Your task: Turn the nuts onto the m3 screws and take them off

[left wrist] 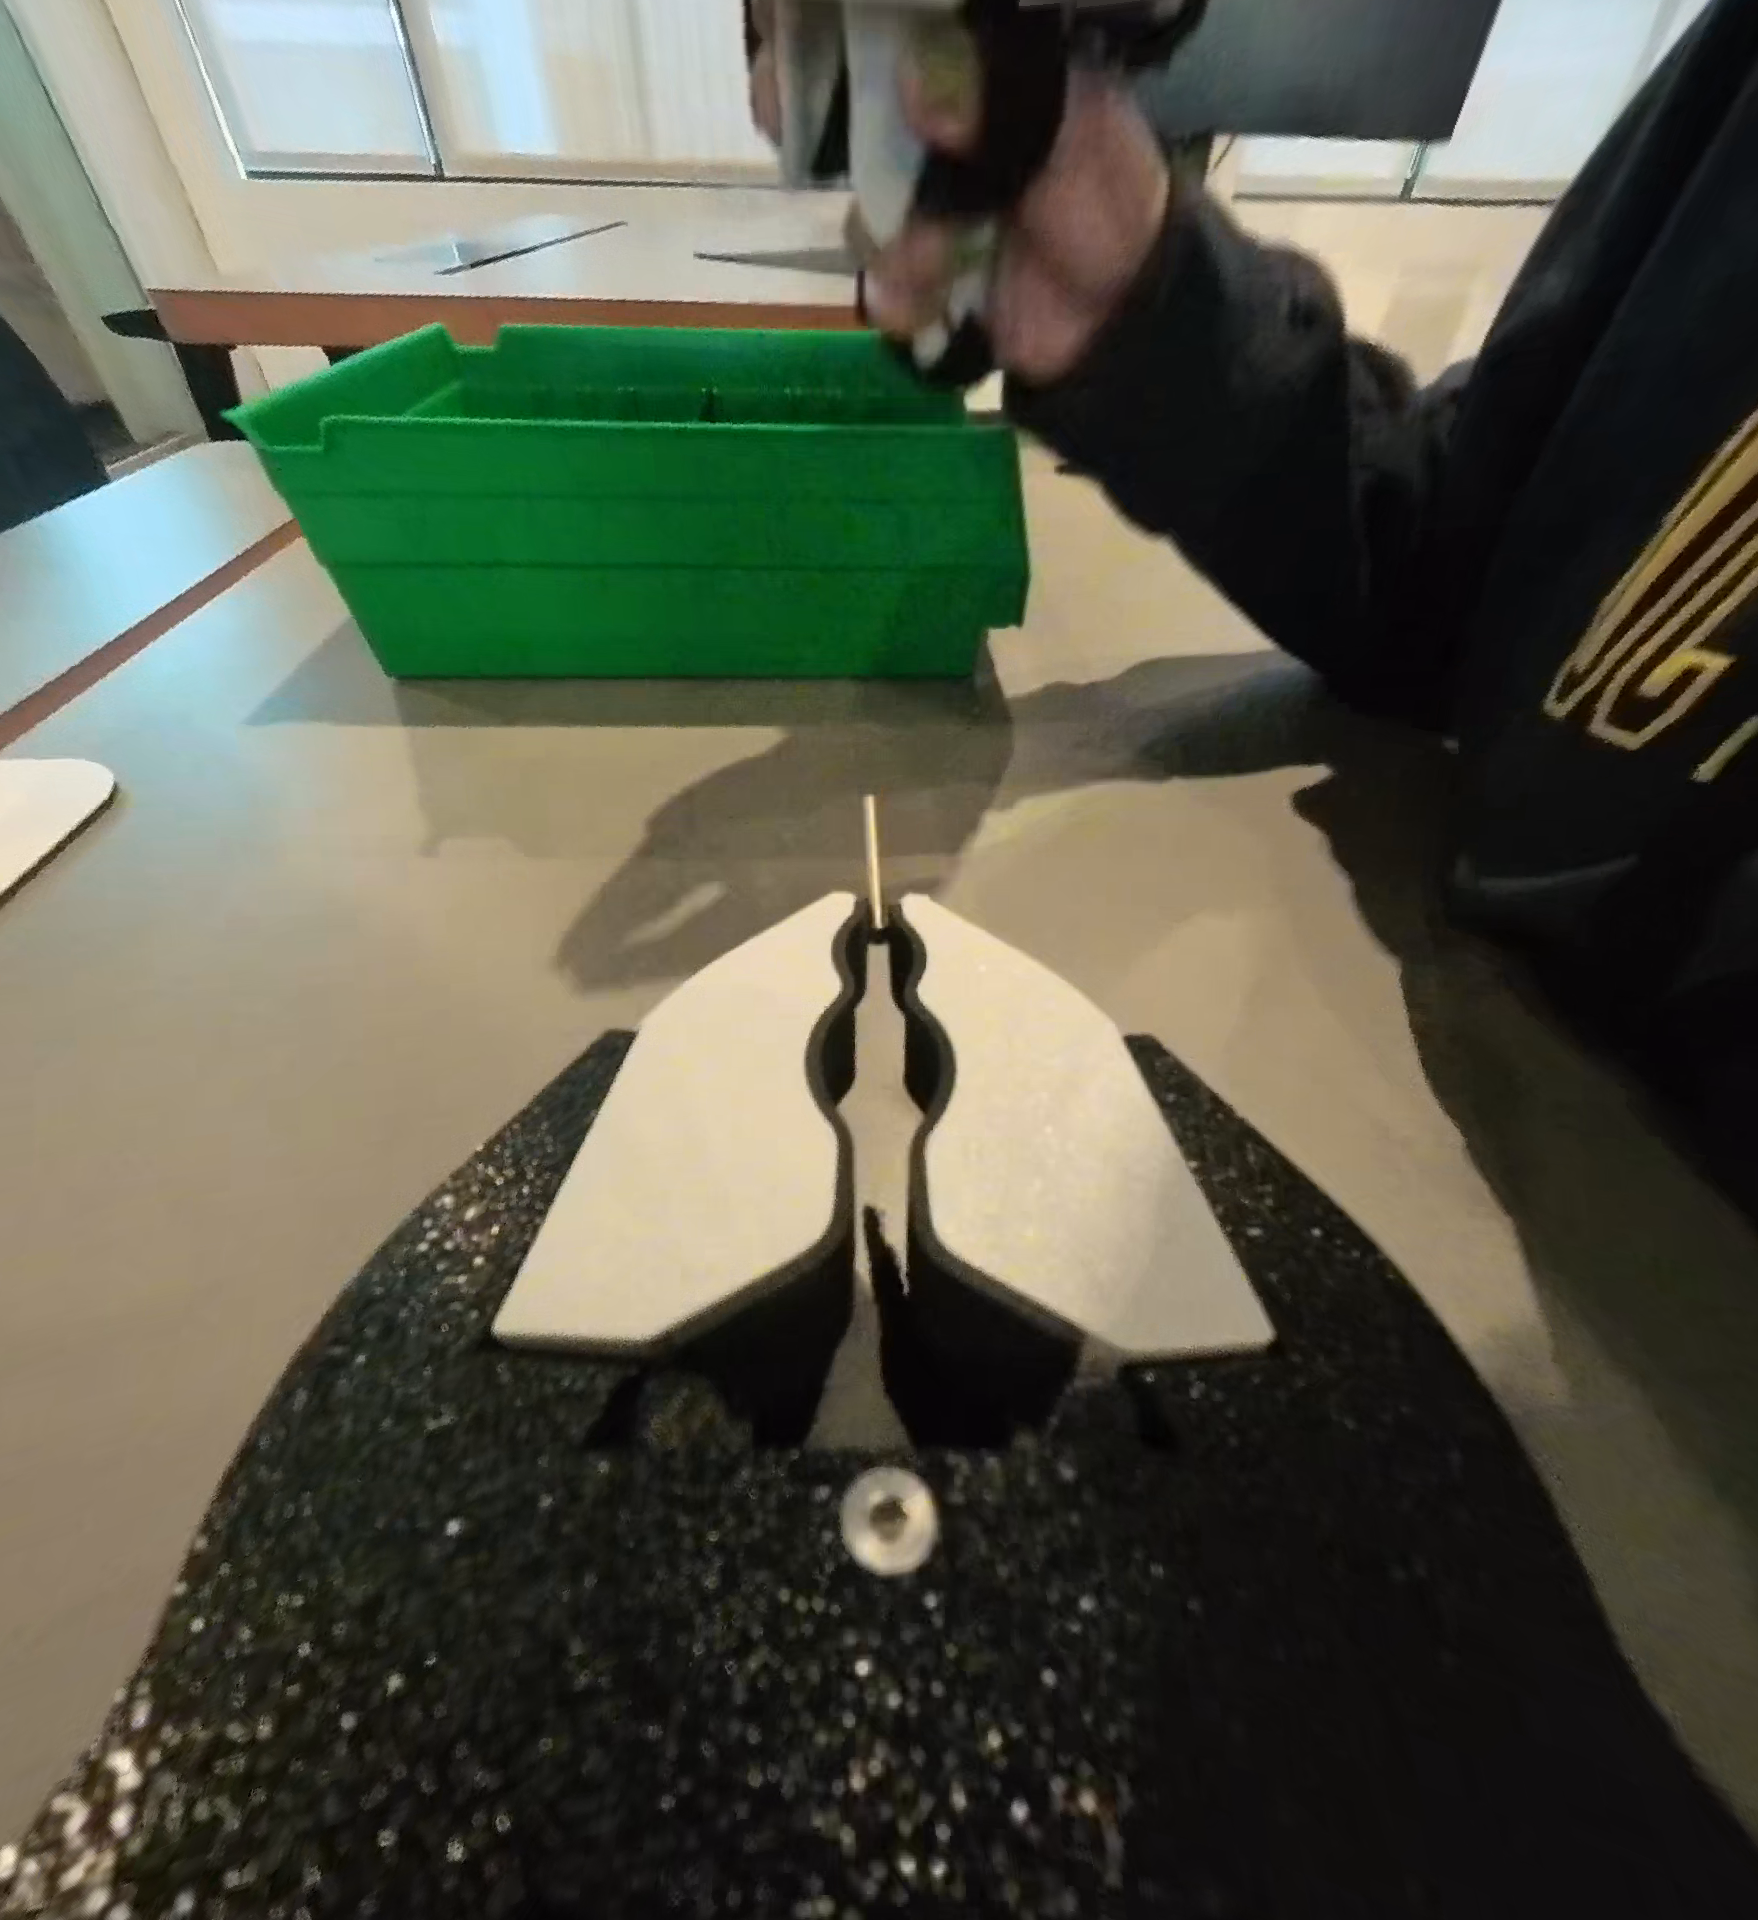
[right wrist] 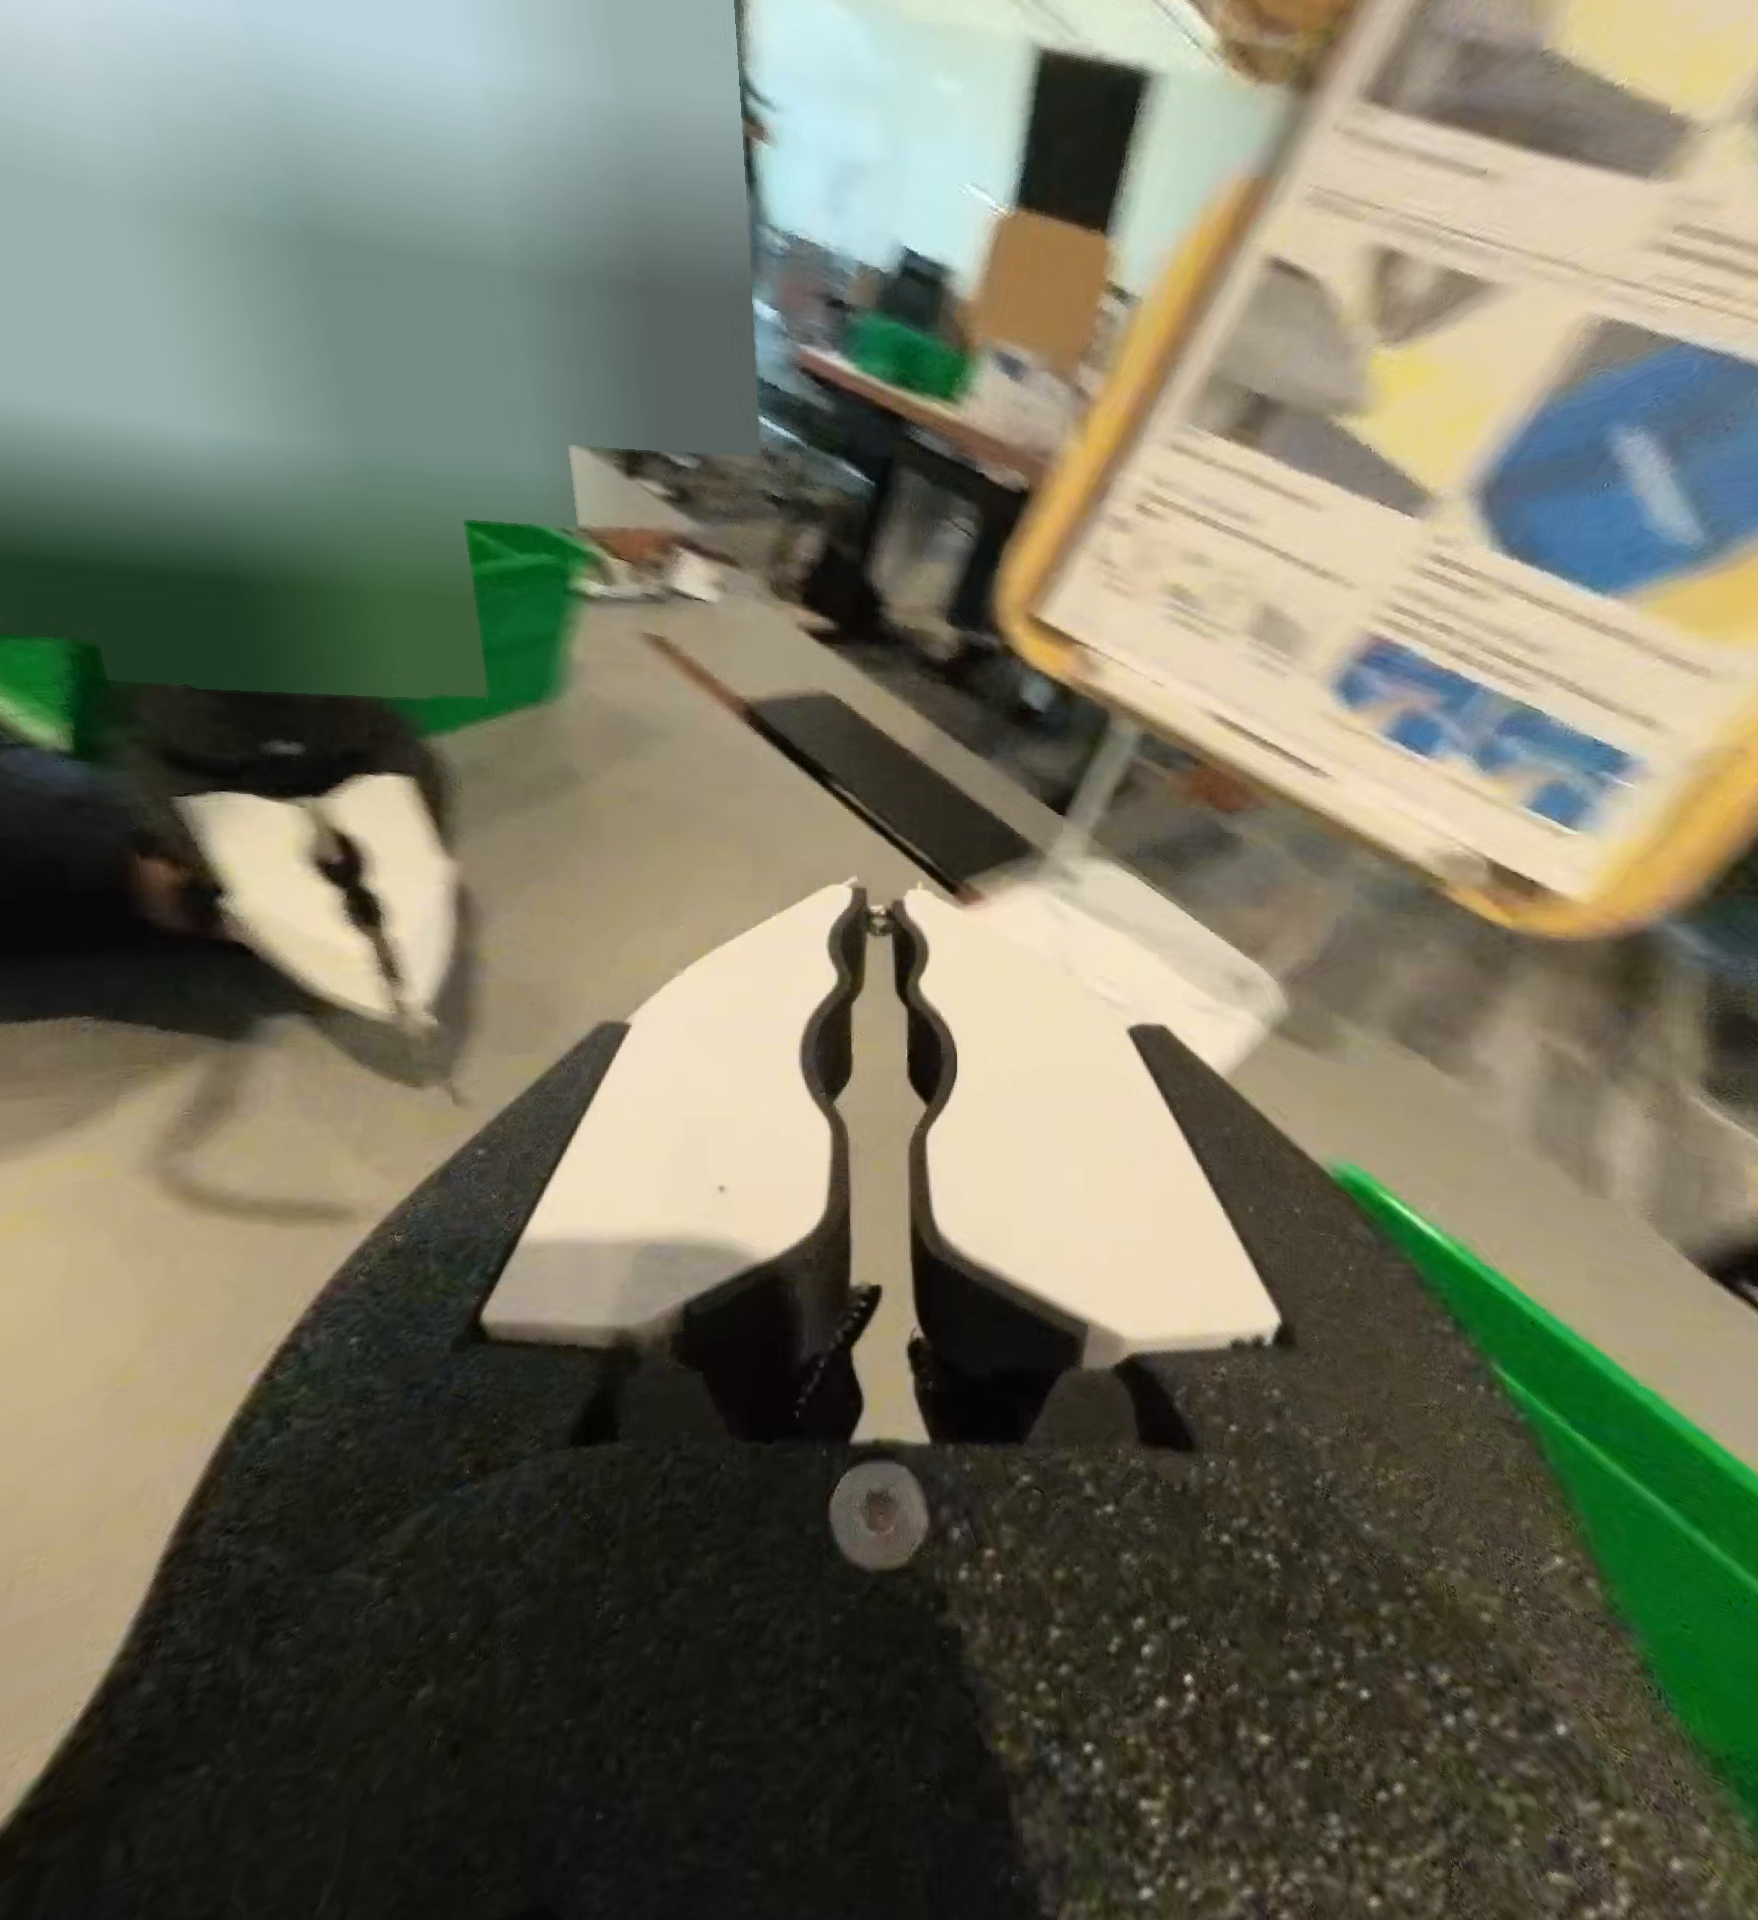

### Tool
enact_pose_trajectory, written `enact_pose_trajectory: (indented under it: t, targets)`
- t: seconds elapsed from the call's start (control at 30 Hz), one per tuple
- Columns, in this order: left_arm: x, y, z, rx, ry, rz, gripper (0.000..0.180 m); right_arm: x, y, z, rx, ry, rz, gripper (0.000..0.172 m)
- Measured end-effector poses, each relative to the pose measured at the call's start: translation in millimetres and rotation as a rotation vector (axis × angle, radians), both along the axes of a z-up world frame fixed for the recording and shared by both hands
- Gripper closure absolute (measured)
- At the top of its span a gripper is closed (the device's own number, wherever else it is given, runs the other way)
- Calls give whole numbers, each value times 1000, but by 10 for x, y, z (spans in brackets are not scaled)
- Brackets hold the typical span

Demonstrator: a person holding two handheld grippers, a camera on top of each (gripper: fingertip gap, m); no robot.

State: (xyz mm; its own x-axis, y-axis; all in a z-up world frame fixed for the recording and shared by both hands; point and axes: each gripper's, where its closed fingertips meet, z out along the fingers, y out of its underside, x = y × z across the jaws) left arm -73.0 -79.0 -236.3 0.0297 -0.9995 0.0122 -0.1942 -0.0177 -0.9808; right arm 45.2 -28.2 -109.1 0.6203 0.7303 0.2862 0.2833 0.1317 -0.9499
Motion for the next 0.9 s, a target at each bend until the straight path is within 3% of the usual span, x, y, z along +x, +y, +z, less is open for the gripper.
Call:
enact_pose_trajectory:
  t: [0.07, 0.13, 0.3, 0.43, 0.6, 0.77, 0.9]
  targets:
    - [20, -27, -16, 18, 14, -6, 177, 476, 83, 62, -46, -42, -153, 167]
    - [37, -47, -28, 29, 24, -11, 177, 882, 154, -49, -146, -107, -250, 167]
    - [49, -45, -33, 57, 33, 0, 177, 1536, -14, -925, -540, -465, -292, 167]
    - [57, -41, -9, 76, 22, 13, 177, 1748, -166, -1477, -764, -703, -274, 167]
    - [89, -86, -22, 85, 29, -4, 177, 1787, -230, -1785, -886, -848, -233, 161]
    - [98, -100, -27, 96, 31, -8, 177, 1855, -208, -1755, -868, -831, -287, 151]
    - [97, -96, -14, 99, 23, -6, 177, 1674, -214, -1122, -726, -583, -351, 152]
